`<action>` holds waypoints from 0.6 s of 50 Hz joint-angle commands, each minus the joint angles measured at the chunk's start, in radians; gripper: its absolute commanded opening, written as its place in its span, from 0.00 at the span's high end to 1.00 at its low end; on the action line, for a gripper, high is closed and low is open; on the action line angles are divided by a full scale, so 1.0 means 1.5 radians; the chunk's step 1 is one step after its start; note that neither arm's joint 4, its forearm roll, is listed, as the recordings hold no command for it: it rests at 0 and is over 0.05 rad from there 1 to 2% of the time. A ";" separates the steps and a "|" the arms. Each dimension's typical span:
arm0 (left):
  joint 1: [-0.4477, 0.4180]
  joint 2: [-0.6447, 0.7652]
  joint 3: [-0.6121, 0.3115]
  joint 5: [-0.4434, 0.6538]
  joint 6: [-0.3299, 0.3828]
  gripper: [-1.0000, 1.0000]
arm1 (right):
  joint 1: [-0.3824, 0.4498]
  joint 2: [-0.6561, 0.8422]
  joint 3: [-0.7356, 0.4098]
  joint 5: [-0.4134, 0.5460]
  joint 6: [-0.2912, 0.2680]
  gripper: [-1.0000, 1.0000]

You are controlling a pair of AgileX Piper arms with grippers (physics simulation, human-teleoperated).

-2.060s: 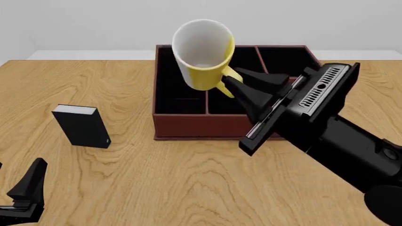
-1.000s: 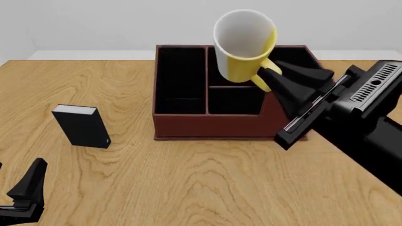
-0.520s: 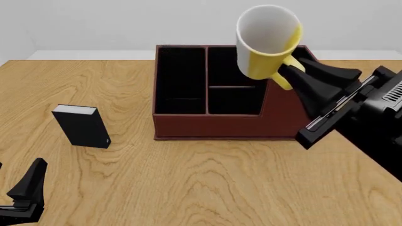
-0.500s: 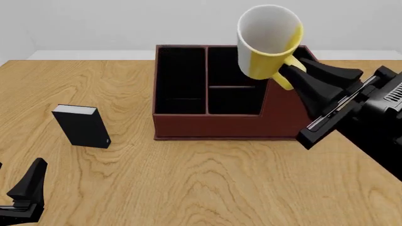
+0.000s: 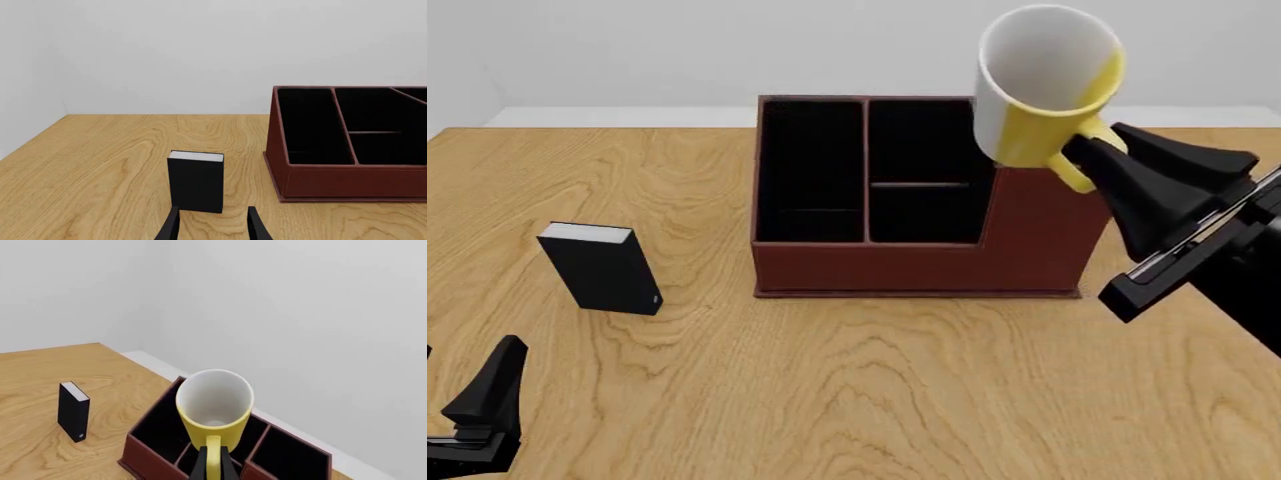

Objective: Pick up the yellow and white mug and place it to the right of the caddy.

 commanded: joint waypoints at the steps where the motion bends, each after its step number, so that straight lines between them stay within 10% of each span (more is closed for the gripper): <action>1: 0.000 0.000 0.000 0.000 0.000 0.00 | -0.024 -0.025 0.000 0.015 0.007 1.00; 30: 0.000 0.000 0.000 0.000 0.000 0.00 | -0.078 -0.074 -0.005 0.063 0.014 1.00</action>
